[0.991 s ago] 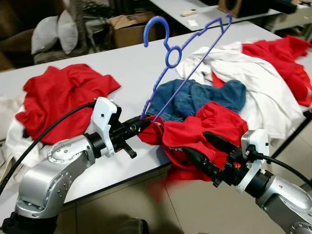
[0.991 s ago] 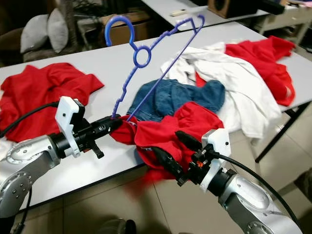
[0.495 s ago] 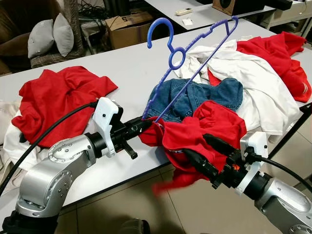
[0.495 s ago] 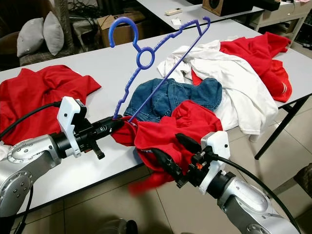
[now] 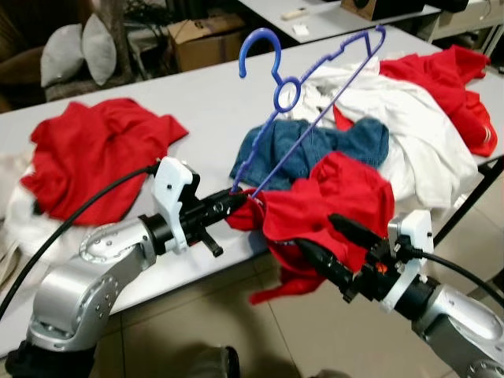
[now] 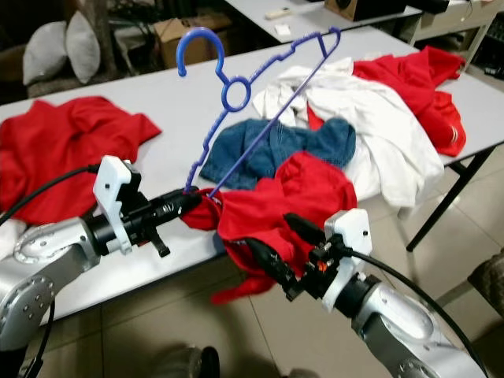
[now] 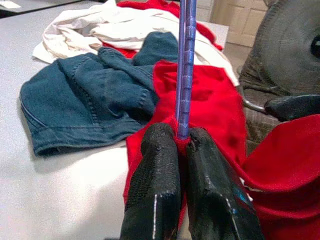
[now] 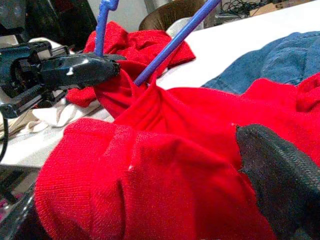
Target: Hang hanger
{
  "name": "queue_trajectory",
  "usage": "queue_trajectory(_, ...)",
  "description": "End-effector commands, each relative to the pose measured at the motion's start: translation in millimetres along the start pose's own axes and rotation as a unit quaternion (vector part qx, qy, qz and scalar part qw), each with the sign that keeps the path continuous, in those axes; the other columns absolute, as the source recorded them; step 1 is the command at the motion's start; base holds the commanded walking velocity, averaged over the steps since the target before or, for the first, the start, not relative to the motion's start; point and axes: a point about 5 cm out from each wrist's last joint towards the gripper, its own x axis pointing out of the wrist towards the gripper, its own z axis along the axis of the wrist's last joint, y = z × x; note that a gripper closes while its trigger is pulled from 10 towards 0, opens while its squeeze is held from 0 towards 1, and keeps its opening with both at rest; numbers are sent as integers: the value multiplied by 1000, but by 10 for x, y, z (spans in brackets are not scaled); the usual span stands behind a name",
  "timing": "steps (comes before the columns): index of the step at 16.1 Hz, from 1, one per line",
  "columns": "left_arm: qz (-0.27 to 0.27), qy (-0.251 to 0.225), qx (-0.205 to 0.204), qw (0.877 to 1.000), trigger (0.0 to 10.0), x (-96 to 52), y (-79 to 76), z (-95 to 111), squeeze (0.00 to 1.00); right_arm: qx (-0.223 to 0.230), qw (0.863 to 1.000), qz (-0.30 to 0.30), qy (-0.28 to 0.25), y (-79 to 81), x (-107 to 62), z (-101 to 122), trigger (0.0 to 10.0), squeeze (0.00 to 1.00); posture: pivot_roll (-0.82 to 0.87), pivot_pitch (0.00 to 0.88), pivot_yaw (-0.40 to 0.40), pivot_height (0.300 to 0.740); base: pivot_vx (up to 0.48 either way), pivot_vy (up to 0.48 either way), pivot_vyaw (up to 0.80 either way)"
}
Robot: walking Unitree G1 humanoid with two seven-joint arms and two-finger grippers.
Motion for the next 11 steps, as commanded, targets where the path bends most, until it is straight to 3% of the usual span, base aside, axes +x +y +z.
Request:
queue_trajectory(1,1,0,7,1000,10000,-5,11,12,0,-4,1000,-1,-1,2,8,8,10000,0,-104,0,79,740,-244,0,0)
queue_trajectory(11,-7,-3,3,1000,10000,15,-32,-3,0,-12,1000,3,11,-6,4,-3,10000,0,-108,0,72,740,0,0,0)
